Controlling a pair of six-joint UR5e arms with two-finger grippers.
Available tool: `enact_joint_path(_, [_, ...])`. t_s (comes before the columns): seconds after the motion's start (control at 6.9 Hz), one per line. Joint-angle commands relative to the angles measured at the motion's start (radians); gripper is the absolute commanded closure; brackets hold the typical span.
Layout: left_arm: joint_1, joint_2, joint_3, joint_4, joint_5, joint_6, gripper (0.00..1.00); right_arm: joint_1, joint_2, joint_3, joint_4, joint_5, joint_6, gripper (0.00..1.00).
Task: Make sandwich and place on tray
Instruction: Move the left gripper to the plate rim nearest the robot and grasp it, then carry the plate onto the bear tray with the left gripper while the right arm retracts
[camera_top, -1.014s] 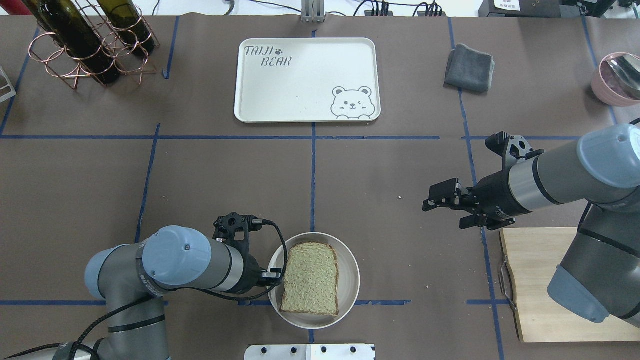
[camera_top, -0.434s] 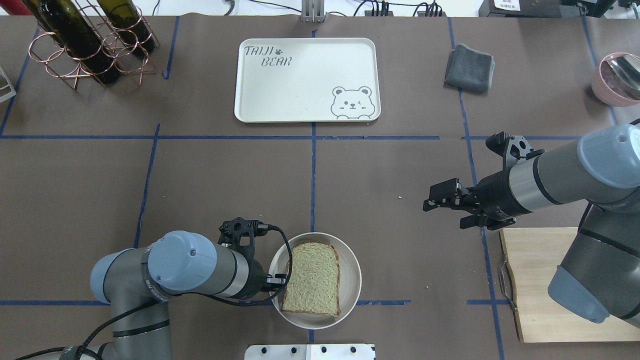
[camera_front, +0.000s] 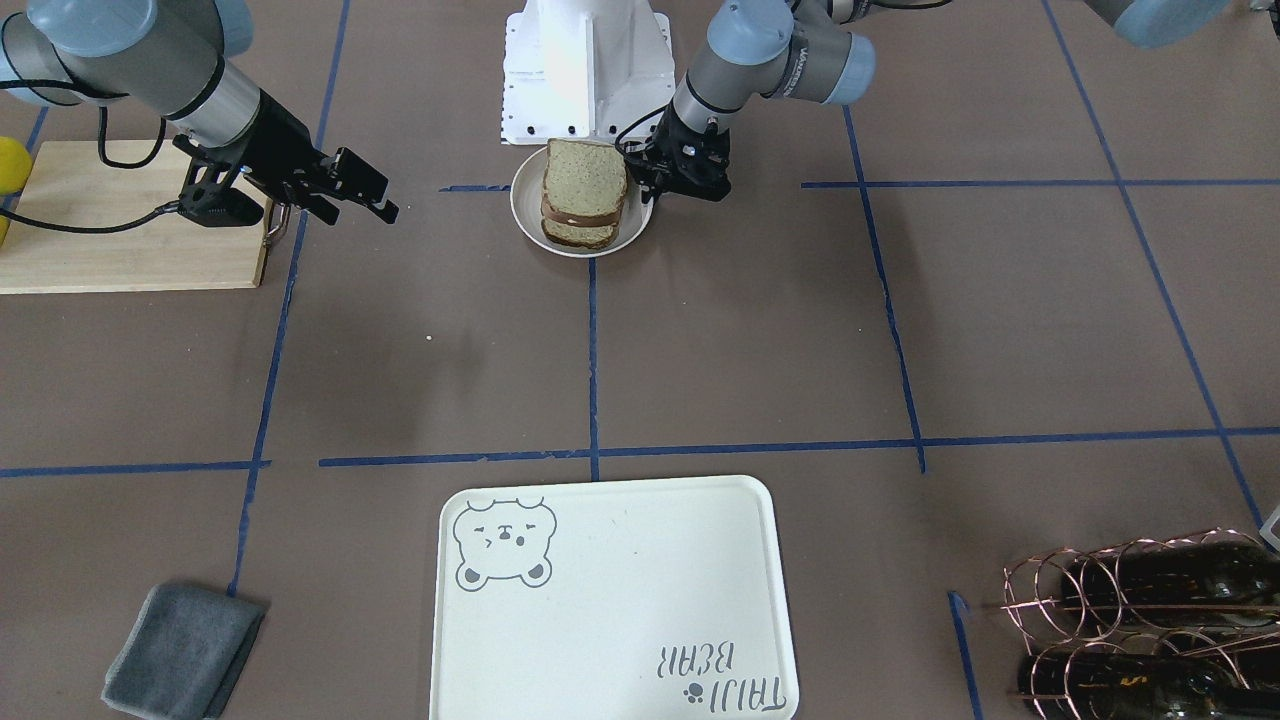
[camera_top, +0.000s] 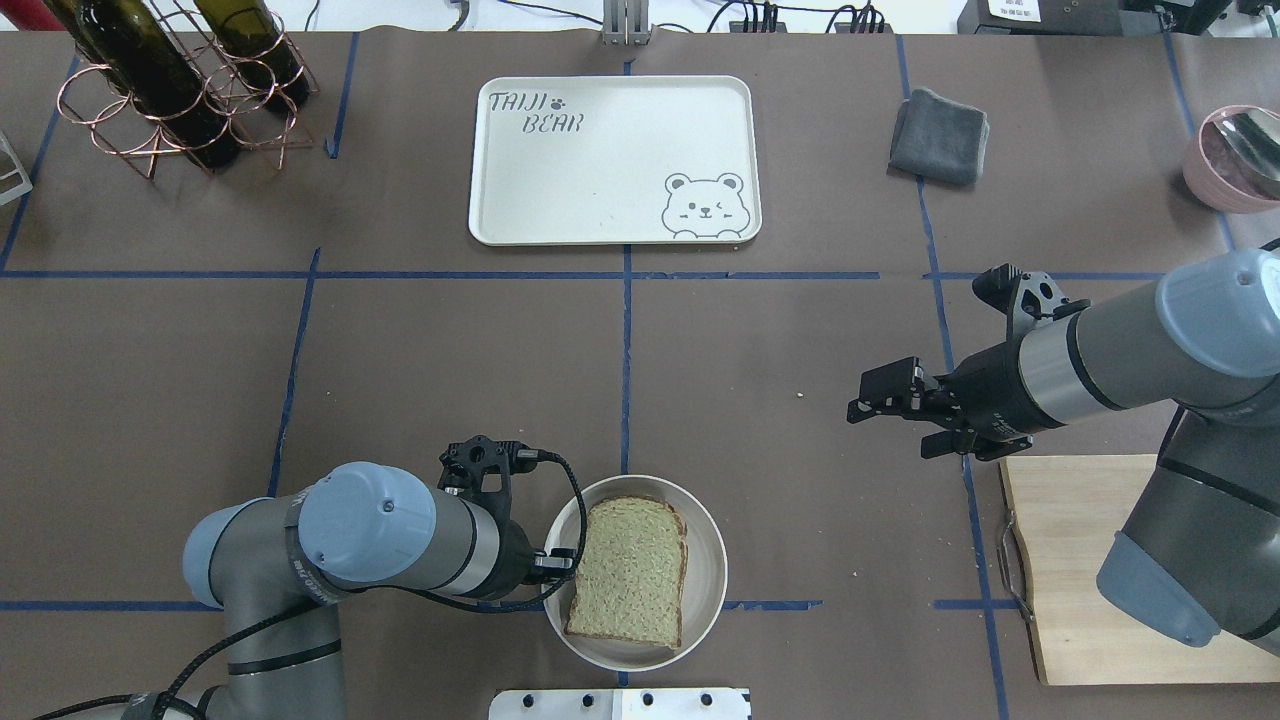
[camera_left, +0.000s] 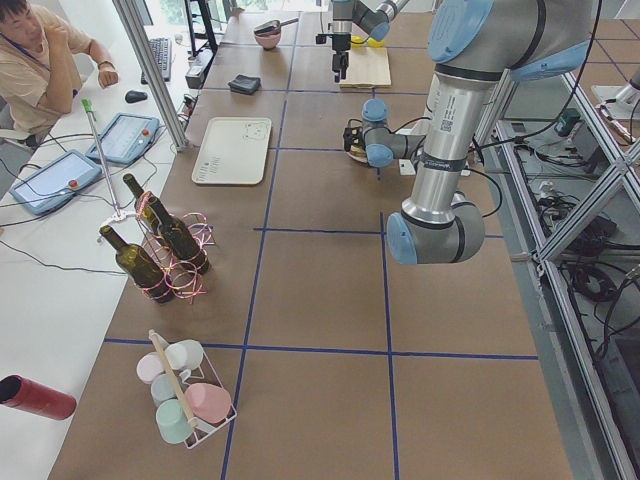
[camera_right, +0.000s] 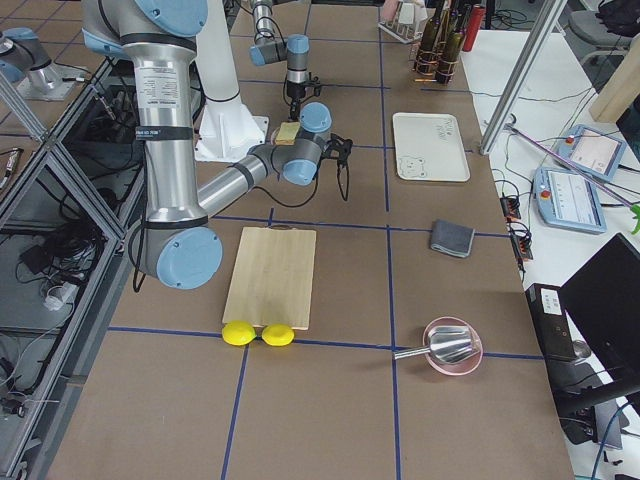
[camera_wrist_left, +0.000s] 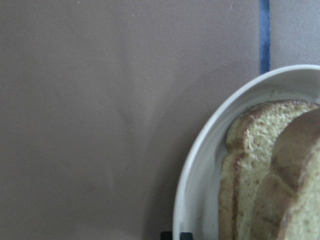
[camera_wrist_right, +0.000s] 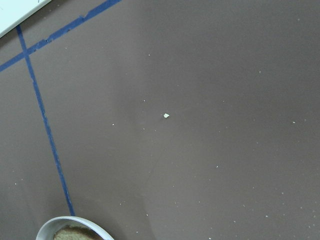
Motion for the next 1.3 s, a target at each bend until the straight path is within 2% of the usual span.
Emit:
enact_joint_path(0.0, [0.0, -0.014, -0.011, -0.006, -0.009, -0.057, 1.0, 0.004, -0.01, 0.006, 0.0, 0.002, -0.002, 0.0])
enact_joint_path(0.14, [-0.009, -0.023, -0.014, -0.032, -0.062, -0.204, 1.0, 0.007, -0.027, 0.014, 0.002, 0.008, -0.002, 0.0])
enact_joint_path(0.29, [-0.041, -0.027, -0.006, -0.09, -0.065, -0.391, 1.0, 0.012, -0.049, 0.025, 0.003, 0.012, -0.002, 0.0])
enact_joint_path(0.43, [-0.069, -0.047, 0.001, -0.13, -0.066, -0.472, 1.0, 0.024, -0.104, 0.058, 0.003, 0.014, -0.003, 0.0])
enact_joint_path(0.58, [-0.103, -0.079, 0.021, -0.132, -0.064, -0.597, 1.0, 0.052, -0.164, 0.089, 0.003, 0.014, -0.003, 0.0])
enact_joint_path(0.72, [-0.126, -0.128, 0.058, -0.131, -0.061, -0.646, 1.0, 0.081, -0.224, 0.116, 0.003, 0.014, -0.003, 0.0])
enact_joint_path(0.87, [-0.147, -0.18, 0.127, -0.128, -0.055, -0.678, 1.0, 0.11, -0.261, 0.123, 0.003, 0.014, -0.003, 0.0])
enact_joint_path(1.16, [-0.225, -0.303, 0.287, -0.13, 0.037, -0.743, 1.0, 0.121, -0.286, 0.12, 0.003, 0.012, -0.003, 0.0])
